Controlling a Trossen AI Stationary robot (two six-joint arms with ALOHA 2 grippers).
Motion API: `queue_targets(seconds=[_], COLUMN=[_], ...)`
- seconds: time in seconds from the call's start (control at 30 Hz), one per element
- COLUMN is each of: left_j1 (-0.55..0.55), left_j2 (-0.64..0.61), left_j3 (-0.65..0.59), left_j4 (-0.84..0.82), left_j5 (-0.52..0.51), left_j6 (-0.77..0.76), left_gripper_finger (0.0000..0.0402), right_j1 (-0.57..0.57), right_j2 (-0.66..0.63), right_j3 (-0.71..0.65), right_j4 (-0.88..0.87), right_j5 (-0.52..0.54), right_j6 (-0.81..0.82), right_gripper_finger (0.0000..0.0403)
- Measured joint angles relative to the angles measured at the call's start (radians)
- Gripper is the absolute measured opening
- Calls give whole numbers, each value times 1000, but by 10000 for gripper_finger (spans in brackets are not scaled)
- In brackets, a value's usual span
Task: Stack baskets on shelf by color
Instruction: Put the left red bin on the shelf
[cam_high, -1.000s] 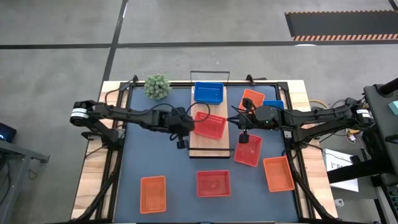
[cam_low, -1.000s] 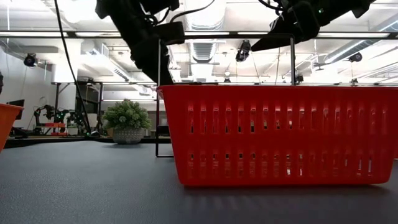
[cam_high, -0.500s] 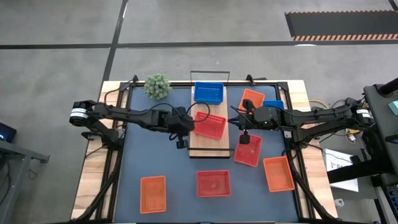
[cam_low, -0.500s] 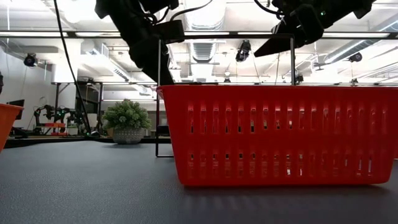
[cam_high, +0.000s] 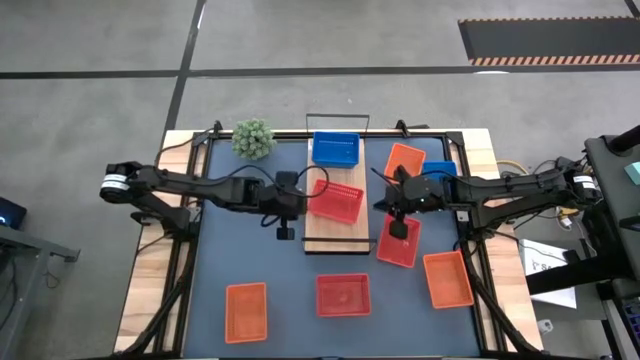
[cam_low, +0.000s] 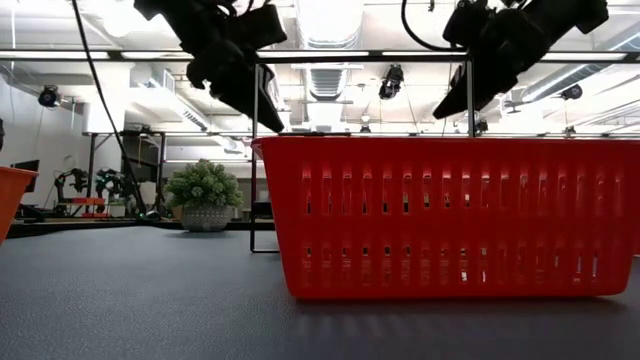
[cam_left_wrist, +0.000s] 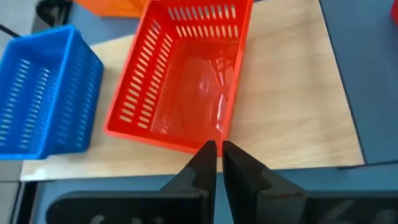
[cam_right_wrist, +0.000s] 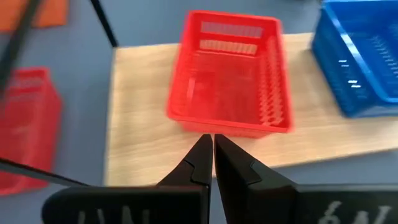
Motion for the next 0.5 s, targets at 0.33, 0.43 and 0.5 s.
queue_targets(seconds=[0.33, 0.43, 0.5], left_j1=[2, 2, 2], left_j2=[-114, -150, -169], left_j3=[-145, -182, -212], left_j4=[176, 209, 231], left_j5=[-3, -5, -7], left_j6=[79, 76, 76], left_gripper_finger=[10, 10, 10], right_j1=[0, 0, -7], right_j2=[6, 6, 13], right_j3=[0, -5, -10], right_j4=[-9, -9, 3], right_j5=[-16, -13, -4], right_j6=[133, 130, 115], right_gripper_finger=[9, 9, 9])
